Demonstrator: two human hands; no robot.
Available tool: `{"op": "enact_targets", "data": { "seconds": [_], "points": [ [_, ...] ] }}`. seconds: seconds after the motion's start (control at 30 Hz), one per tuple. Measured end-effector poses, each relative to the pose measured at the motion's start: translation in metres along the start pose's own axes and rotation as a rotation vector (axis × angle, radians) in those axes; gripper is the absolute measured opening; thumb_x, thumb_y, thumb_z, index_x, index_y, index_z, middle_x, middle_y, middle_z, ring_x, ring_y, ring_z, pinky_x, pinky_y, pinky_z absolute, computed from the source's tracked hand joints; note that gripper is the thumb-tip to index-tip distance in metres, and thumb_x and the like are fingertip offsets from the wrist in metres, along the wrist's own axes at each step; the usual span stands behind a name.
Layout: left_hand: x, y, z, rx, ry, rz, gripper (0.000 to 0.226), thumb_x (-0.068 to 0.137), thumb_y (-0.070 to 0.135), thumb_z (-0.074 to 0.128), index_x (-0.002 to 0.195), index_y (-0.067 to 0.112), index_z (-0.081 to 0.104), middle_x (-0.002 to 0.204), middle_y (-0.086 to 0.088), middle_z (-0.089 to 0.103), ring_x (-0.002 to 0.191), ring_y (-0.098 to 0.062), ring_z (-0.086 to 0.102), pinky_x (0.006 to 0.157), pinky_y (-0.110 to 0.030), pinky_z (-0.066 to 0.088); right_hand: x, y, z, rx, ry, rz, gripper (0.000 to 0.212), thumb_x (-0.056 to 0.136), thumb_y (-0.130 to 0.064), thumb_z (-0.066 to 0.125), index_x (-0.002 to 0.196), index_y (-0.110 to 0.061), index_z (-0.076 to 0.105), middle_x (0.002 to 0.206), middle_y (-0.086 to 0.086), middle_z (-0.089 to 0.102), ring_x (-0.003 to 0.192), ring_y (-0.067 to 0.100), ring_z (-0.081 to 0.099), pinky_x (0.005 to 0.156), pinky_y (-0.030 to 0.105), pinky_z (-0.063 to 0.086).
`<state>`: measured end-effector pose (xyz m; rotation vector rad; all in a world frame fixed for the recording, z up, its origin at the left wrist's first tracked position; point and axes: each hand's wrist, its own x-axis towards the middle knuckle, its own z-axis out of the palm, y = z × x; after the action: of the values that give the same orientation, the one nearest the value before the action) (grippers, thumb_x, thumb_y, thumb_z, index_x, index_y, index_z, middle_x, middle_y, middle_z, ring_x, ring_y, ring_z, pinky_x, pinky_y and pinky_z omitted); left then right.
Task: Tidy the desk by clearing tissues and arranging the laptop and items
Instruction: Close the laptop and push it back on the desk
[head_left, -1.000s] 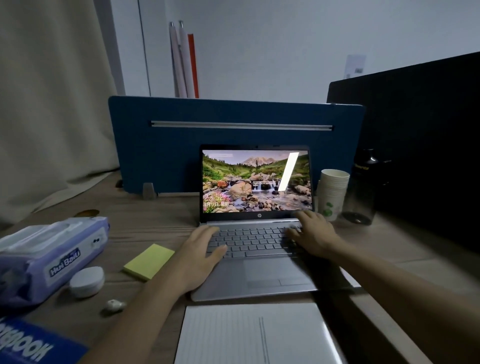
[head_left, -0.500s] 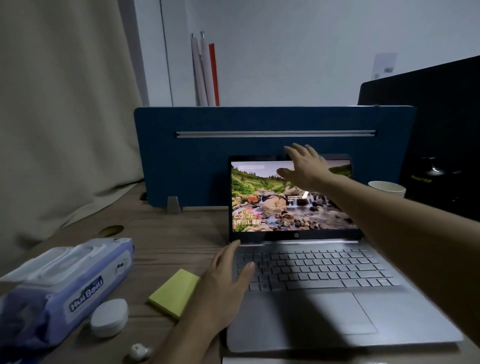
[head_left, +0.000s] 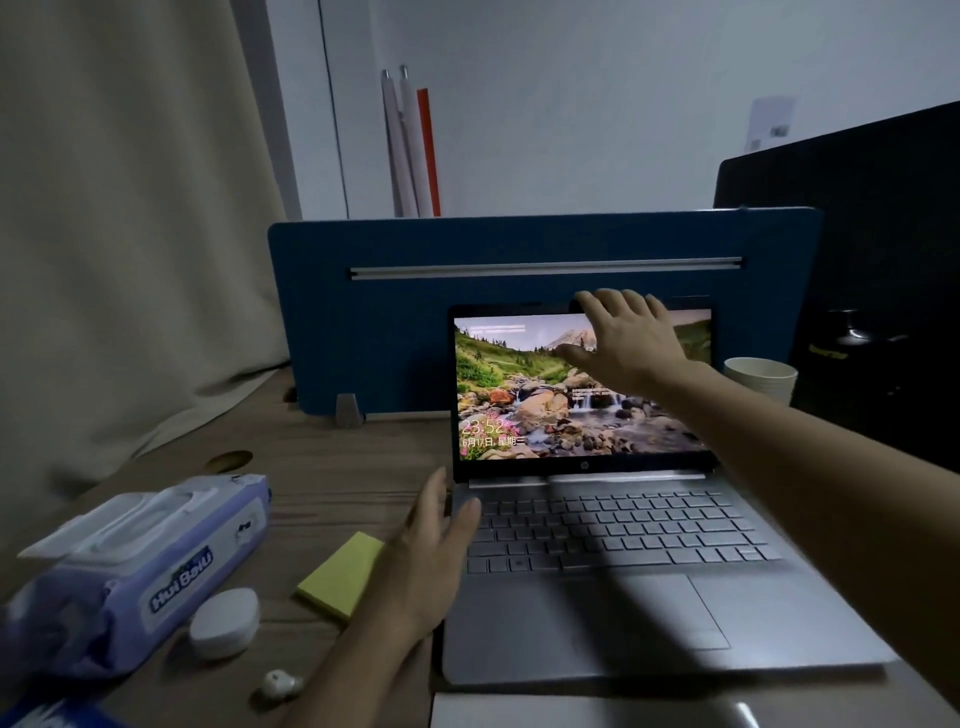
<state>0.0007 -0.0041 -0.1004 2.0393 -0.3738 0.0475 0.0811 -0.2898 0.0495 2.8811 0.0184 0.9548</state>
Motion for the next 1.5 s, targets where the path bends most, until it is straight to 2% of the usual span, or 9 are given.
{"op": "enact_targets", "data": {
  "seconds": [0.17, 0.37, 0.63, 0.73, 0.9, 1.03, 1.2, 1.37, 1.5],
  "points": [
    [0.004, -0.002, -0.001, -0.150, 0.044, -0.038, 0.093, 0.067, 0.098, 0.019, 0.148, 0.053, 0.011, 0.159, 0.005, 0.034, 0.131, -0.021, 0.051, 0.111, -0.049, 0.039, -0.045, -0.007, -0.032, 0.029, 0.107, -0.005, 0.076, 0.087, -0.071, 0.036, 0.146, -0.023, 0.029, 0.145, 0.007, 0.043, 0.136, 0.031, 0.034, 0.118, 0.051, 0.017],
    [-0.005, 0.007, -0.007, -0.348, 0.028, -0.009, 0.083, 0.063, 0.100, 0.024, 0.139, 0.069, 0.018, 0.158, 0.010, 0.032, 0.133, -0.021, 0.048, 0.116, -0.050, 0.032, -0.119, -0.013, -0.064, 0.058, 0.196, -0.067, 0.064, 0.089, -0.066, 0.037, 0.139, -0.026, 0.039, 0.126, 0.003, 0.052, 0.119, 0.028, 0.043, 0.105, 0.045, 0.027],
    [-0.027, 0.028, -0.017, -0.438, 0.033, 0.122, 0.106, 0.057, 0.102, 0.015, 0.144, 0.046, 0.039, 0.156, 0.009, 0.035, 0.144, -0.018, 0.033, 0.121, -0.047, 0.020, -0.221, -0.021, -0.074, 0.101, 0.085, -0.127, 0.054, 0.095, -0.063, 0.031, 0.132, -0.027, 0.047, 0.118, -0.004, 0.058, 0.105, 0.022, 0.053, 0.093, 0.039, 0.039],
    [-0.035, 0.030, -0.017, -0.392, -0.022, 0.125, 0.095, 0.066, 0.096, 0.005, 0.129, 0.049, 0.059, 0.148, 0.009, 0.049, 0.140, -0.014, 0.038, 0.120, -0.048, 0.020, -0.241, -0.027, -0.072, 0.143, 0.035, -0.095, 0.051, 0.098, -0.061, 0.026, 0.129, -0.028, 0.050, 0.120, -0.006, 0.060, 0.109, 0.020, 0.055, 0.094, 0.038, 0.040],
    [-0.043, 0.028, -0.018, -0.289, -0.100, 0.053, 0.091, 0.071, 0.095, 0.005, 0.117, 0.048, 0.068, 0.134, 0.015, 0.061, 0.130, -0.009, 0.049, 0.111, -0.036, 0.032, -0.270, -0.032, -0.057, 0.212, -0.102, -0.081, 0.056, 0.096, -0.066, 0.018, 0.130, -0.034, 0.050, 0.130, -0.009, 0.060, 0.119, 0.014, 0.054, 0.100, 0.033, 0.038],
    [-0.044, 0.027, -0.018, -0.194, -0.185, 0.028, 0.088, 0.068, 0.097, 0.014, 0.113, 0.047, 0.071, 0.141, 0.008, 0.057, 0.138, -0.012, 0.042, 0.120, -0.044, 0.021, -0.283, -0.017, -0.036, 0.290, -0.315, -0.124, 0.072, 0.087, -0.076, 0.025, 0.146, -0.036, 0.035, 0.155, -0.011, 0.035, 0.144, 0.013, 0.028, 0.115, 0.031, 0.019],
    [-0.045, 0.030, -0.019, -0.099, -0.227, 0.040, 0.087, 0.068, 0.096, 0.020, 0.116, 0.042, 0.070, 0.133, 0.022, 0.057, 0.133, -0.007, 0.045, 0.106, -0.038, 0.039, -0.280, -0.001, -0.034, 0.401, -0.300, -0.210, 0.053, 0.091, -0.055, 0.051, 0.136, -0.027, 0.054, 0.143, -0.007, 0.051, 0.133, 0.012, 0.044, 0.111, 0.027, 0.034],
    [-0.043, 0.029, -0.015, -0.040, -0.183, 0.054, 0.081, 0.079, 0.085, 0.021, 0.130, 0.037, 0.061, 0.144, 0.017, 0.050, 0.135, -0.003, 0.040, 0.114, -0.031, 0.028, -0.275, 0.001, -0.027, 0.358, -0.270, -0.262, 0.045, 0.093, -0.046, 0.057, 0.133, -0.028, 0.055, 0.137, -0.007, 0.054, 0.122, 0.014, 0.050, 0.103, 0.027, 0.039],
    [-0.039, 0.028, -0.013, 0.045, -0.114, 0.058, 0.071, 0.087, 0.076, 0.021, 0.139, 0.037, 0.052, 0.150, 0.016, 0.042, 0.133, 0.001, 0.035, 0.111, -0.027, 0.026, -0.264, -0.002, -0.016, 0.344, -0.246, -0.238, 0.045, 0.094, -0.047, 0.054, 0.136, -0.030, 0.053, 0.141, -0.009, 0.052, 0.129, 0.013, 0.046, 0.108, 0.037, 0.034]
  ]
}}
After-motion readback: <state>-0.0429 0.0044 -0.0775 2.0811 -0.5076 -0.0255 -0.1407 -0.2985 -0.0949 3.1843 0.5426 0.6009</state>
